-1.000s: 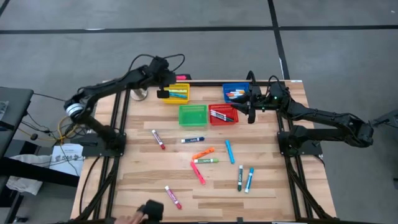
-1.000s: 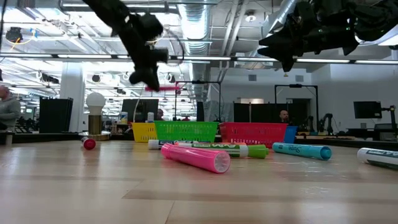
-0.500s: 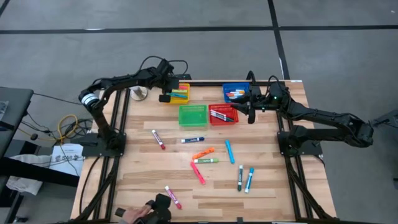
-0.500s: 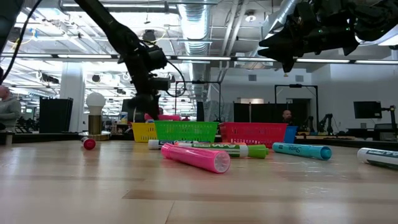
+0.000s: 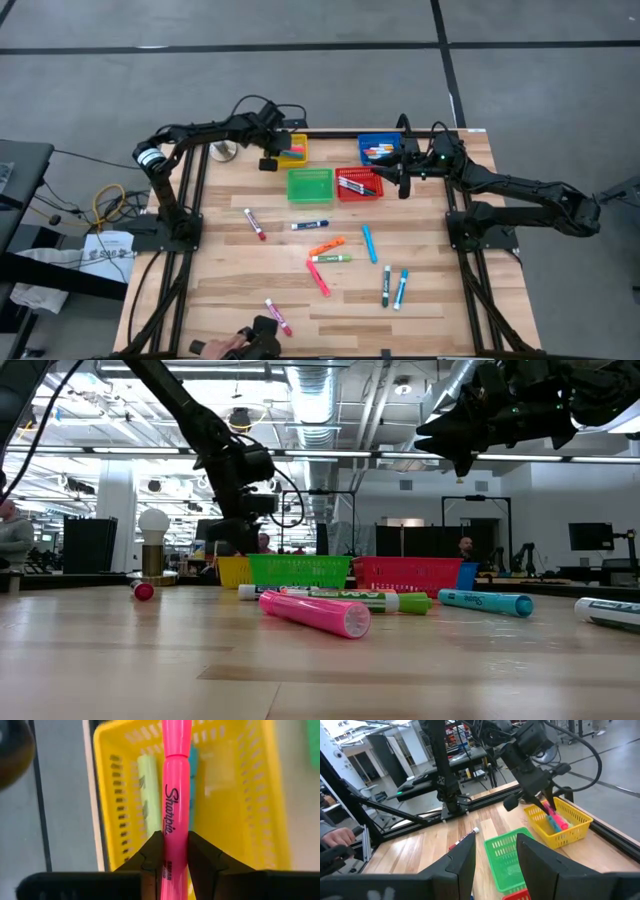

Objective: Pick & Place Markers
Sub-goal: Put the pink highlighter into the yellow bin

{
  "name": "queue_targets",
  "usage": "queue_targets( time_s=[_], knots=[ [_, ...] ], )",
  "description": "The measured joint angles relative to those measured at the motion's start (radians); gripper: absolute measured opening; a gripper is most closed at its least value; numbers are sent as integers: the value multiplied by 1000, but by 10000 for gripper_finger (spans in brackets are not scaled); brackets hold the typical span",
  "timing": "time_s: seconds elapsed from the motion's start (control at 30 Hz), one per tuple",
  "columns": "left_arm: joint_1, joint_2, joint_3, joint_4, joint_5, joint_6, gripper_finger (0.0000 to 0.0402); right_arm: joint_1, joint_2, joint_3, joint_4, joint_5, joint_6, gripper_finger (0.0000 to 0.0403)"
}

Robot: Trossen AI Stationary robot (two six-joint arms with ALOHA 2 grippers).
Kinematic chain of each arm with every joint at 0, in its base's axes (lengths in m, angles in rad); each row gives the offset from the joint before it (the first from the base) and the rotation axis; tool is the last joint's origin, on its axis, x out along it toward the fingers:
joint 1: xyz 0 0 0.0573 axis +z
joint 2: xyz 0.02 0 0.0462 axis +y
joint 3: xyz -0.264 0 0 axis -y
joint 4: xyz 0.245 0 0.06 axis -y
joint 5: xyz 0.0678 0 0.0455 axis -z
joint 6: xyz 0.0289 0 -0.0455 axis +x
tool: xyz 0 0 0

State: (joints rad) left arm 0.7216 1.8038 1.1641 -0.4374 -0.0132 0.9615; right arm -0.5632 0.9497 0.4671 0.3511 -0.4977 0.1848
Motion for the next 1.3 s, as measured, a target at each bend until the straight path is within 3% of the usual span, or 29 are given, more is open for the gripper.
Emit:
queue_targets(
  time_s=[0.23, 0.7, 0.9, 1.07, 1.17, 1.3],
  knots=[
    [4, 0, 0, -17, -9, -23, 64, 0, 0, 0, 0, 0, -1, 131],
    [-19, 0, 0, -18, 2, -62, 103, 0, 0, 0, 0, 0, 0, 131],
    [-24, -18, -1, -21, -48, -87, 128, 0, 0, 0, 0, 0, 0, 131],
    [-62, -125, -1, -21, -126, -138, 149, 0, 0, 0, 1, 0, 0, 131],
    [-109, -225, -1, -32, -75, -289, 153, 0, 0, 0, 0, 0, 0, 131],
    [-206, -351, -1, -49, 110, -524, 152, 0, 0, 1, 1, 0, 0, 131]
  ],
)
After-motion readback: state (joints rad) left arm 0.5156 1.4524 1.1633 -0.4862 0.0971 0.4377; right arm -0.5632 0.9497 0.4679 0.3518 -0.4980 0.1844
